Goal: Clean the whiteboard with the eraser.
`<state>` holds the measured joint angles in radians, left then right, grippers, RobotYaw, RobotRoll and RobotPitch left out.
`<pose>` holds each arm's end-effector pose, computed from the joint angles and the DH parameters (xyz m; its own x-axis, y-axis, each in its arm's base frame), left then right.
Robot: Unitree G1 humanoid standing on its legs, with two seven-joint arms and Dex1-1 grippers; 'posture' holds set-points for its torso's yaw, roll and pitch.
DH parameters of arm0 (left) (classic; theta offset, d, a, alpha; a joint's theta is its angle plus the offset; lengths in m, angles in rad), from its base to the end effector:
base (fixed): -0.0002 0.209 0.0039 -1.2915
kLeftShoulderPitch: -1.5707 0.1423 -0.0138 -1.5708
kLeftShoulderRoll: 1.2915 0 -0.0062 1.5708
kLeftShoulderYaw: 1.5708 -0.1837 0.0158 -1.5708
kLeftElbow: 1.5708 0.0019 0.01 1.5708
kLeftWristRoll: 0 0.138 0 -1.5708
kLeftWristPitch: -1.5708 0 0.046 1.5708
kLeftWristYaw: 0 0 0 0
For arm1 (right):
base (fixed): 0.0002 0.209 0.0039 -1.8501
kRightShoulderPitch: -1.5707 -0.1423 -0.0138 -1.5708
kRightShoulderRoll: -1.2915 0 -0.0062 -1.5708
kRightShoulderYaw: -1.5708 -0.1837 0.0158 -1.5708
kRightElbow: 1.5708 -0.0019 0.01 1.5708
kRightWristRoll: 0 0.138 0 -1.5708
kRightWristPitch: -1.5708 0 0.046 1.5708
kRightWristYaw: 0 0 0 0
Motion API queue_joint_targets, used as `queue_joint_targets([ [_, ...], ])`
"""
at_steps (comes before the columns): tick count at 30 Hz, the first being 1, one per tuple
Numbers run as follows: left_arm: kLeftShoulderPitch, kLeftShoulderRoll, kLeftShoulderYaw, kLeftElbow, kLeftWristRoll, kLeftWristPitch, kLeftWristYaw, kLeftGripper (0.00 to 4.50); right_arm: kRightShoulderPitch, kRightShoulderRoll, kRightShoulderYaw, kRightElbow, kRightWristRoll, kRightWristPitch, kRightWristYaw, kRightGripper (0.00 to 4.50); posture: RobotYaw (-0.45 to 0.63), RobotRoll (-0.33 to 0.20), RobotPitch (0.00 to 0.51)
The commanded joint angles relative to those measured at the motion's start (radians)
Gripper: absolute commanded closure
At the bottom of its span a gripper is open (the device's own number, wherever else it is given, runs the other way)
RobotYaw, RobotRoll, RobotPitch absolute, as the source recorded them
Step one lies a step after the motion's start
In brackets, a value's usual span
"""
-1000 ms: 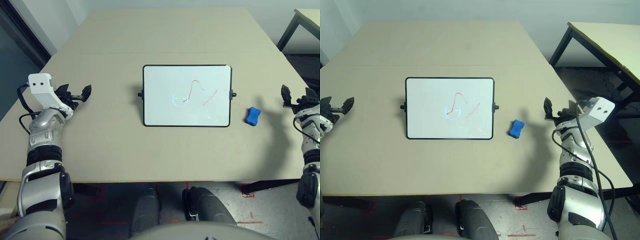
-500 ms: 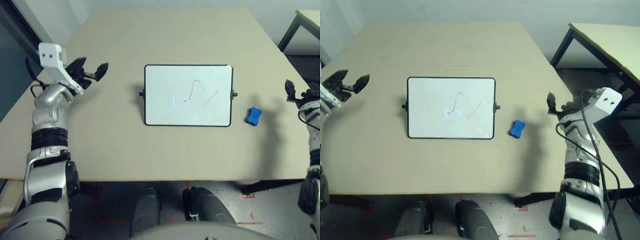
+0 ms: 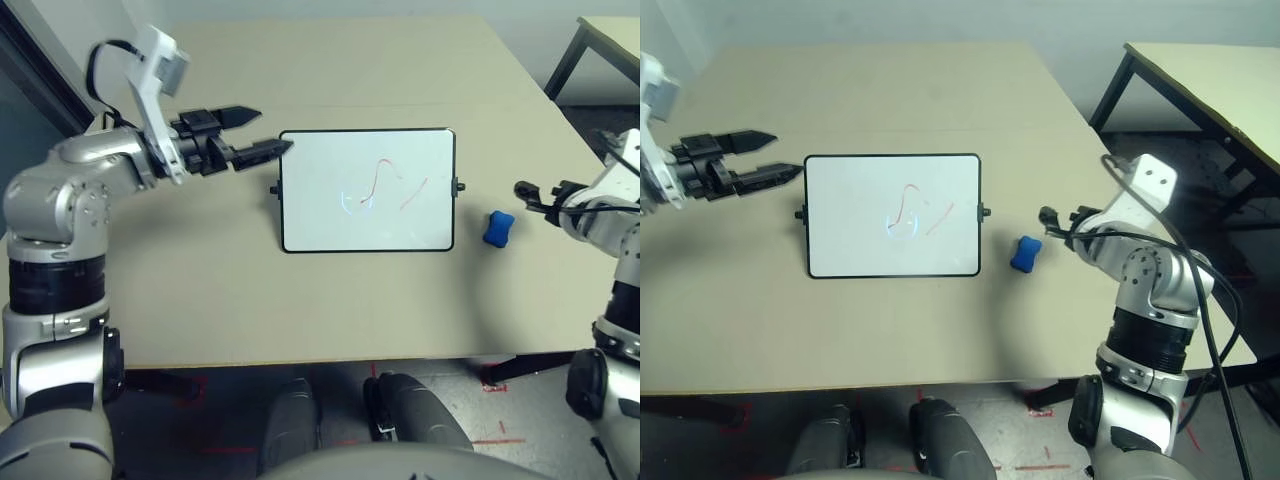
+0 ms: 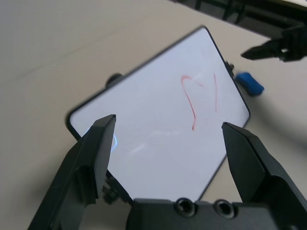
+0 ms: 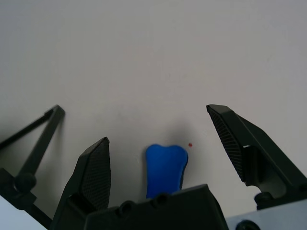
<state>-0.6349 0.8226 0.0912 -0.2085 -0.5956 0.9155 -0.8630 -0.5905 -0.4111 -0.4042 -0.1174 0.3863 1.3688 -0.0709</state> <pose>0.2574 0.2421 0.2493 0.6062 -0.7554 -0.2490 0.7934 0.5964 0.1222 0.2609 -0.2462 0.1806 0.8433 -0.1119 -0.5256 0.1860 0.9784 0.0902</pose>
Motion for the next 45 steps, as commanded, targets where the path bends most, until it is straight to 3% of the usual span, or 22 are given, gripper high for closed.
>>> queue_joint_targets([
  [1, 0.01, -0.01, -0.037, -0.053, -0.009, 0.032, 0.011, 0.0, 0.002, 0.032, 0.018, 0.013, -0.031, 0.039, -0.011, 0.02, -0.05, 0.0, 0.109],
  [14, 0.03, -0.067, -0.113, -0.084, 0.024, 0.01, 0.035, 0.0, 0.043, 0.029, 0.072, 0.004, -0.115, 0.068, 0.018, 0.02, -0.05, 0.0, 0.122],
  [22, 0.026, -0.081, -0.125, -0.09, 0.02, 0.014, 0.034, 0.0, 0.059, 0.081, 0.06, -0.039, -0.153, 0.109, 0.012, 0.02, -0.06, 0.0, 0.134],
  [25, 0.024, -0.08, -0.124, -0.085, 0.02, 0.012, 0.03, 0.0, 0.063, 0.102, 0.052, -0.053, -0.168, 0.124, 0.01, 0.58, -0.06, 0.0, 0.137],
  [33, 0.024, -0.08, -0.125, -0.075, 0.024, 0.006, 0.026, 0.0, 0.045, 0.117, 0.04, -0.097, -0.204, 0.155, 0.015, 3.17, -0.05, 0.0, 0.138],
  [35, 0.023, -0.08, -0.125, -0.071, 0.025, 0.003, 0.025, 0.0, 0.033, 0.115, 0.038, -0.109, -0.211, 0.165, 0.017, 3.62, -0.06, 0.0, 0.136],
  [45, 0.01, -0.089, -0.139, -0.053, 0.035, -0.012, 0.015, 0.0, -0.032, 0.018, 0.129, -0.181, -0.236, 0.034, 0.057, 3.73, -0.07, 0.0, 0.123],
])
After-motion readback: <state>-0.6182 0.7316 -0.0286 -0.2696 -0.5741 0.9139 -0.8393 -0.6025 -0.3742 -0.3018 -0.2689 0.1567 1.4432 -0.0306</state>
